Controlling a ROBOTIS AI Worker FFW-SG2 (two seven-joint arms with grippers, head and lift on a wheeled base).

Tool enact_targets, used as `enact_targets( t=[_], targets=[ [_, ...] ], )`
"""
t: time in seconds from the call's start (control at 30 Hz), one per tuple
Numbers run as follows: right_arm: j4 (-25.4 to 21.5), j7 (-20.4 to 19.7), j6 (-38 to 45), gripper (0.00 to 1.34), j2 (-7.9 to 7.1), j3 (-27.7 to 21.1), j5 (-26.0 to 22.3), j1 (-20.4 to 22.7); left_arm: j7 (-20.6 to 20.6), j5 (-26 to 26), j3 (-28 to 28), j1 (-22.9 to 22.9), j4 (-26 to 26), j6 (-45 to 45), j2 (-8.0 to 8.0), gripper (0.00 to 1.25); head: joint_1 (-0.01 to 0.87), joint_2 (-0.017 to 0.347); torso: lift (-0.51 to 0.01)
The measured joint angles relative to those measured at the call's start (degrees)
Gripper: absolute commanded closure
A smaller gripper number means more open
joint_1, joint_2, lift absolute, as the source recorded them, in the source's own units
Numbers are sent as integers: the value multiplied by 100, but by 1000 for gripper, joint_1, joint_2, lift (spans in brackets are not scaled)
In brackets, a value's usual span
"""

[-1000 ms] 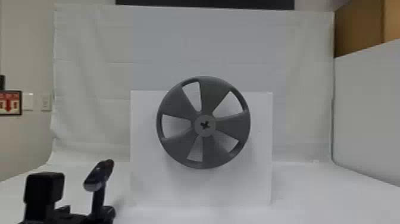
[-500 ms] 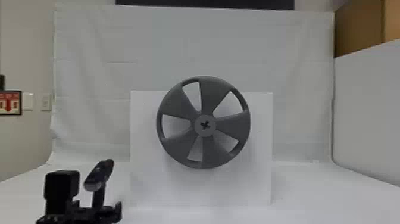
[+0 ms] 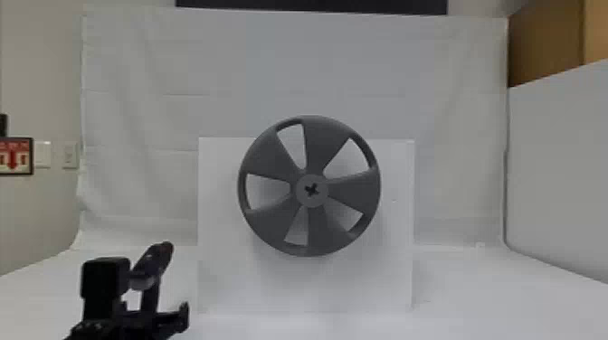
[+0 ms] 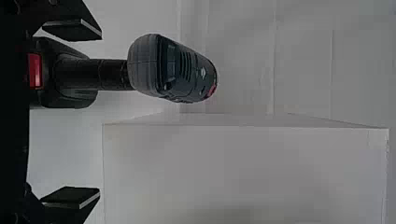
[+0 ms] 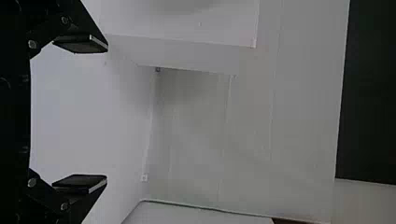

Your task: Grasp the drill and bring into the middle of wheel

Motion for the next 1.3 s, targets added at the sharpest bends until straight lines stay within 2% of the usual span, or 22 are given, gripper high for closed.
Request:
enact_targets(
  t=[0.83, 1.3],
  targets=[
    [8, 0, 32, 291, -29, 93, 62, 2, 96, -125, 22, -389, 733, -334, -5, 107, 0, 0, -406],
    [17, 0, 33, 291, -26, 126, 83, 0, 341, -138, -34, -546, 1002, -461, -27, 107, 0, 0, -406]
  ],
)
